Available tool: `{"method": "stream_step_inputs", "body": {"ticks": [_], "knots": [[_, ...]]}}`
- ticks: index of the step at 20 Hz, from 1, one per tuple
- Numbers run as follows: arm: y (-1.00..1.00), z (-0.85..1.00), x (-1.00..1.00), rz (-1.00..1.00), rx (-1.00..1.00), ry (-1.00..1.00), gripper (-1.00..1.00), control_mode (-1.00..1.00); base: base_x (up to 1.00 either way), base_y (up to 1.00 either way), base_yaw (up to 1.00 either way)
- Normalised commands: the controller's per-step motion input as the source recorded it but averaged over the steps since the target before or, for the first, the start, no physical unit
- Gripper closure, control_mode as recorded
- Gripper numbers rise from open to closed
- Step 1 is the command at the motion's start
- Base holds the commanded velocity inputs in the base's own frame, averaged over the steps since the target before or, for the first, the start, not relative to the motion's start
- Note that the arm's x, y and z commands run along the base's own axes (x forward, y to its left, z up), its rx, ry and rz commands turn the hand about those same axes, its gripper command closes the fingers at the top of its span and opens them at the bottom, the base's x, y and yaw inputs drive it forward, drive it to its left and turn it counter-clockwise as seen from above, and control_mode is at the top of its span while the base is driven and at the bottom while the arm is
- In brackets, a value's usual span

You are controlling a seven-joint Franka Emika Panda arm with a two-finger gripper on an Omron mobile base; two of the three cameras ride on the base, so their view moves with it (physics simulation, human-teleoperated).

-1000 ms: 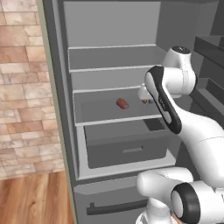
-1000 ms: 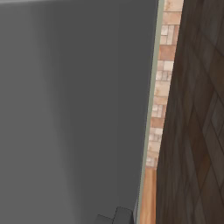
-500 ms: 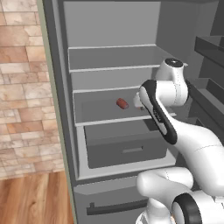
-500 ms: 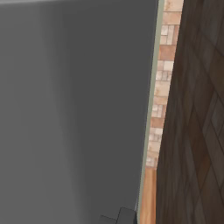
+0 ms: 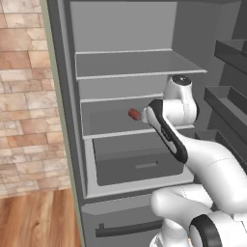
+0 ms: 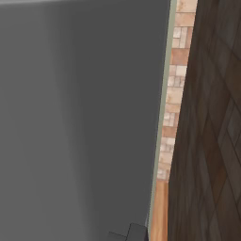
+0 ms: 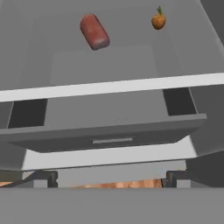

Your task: Move the pork loin and apricot from the second highest shelf to the top shelf to make space. Then, place the pitcher from the counter on the cleared second highest shelf.

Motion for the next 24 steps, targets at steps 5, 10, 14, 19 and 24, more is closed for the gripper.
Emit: {"method": "stream_step_inputs", "body": {"ticks": [5, 10, 14, 19, 24], "knots": [[0.15, -0.21, 0.33, -0.07, 0.0, 0.0, -1.0, -1.0, 0.0, 0.0, 0.0], [0.12, -0.27, 0.4, -0.08, -0.01, 0.0, -1.0, -1.0, 0.0, 0.0, 0.0], [0.14, -0.28, 0.43, -0.09, -0.01, 0.0, -1.0, -1.0, 0.0, 0.0, 0.0], [0.11, -0.27, 0.43, -0.07, 0.0, 0.0, -1.0, -1.0, 0.0, 0.0, 0.0], [0.17, -0.23, 0.44, -0.05, 0.0, 0.0, -1.0, -1.0, 0.0, 0.0, 0.0]]}}
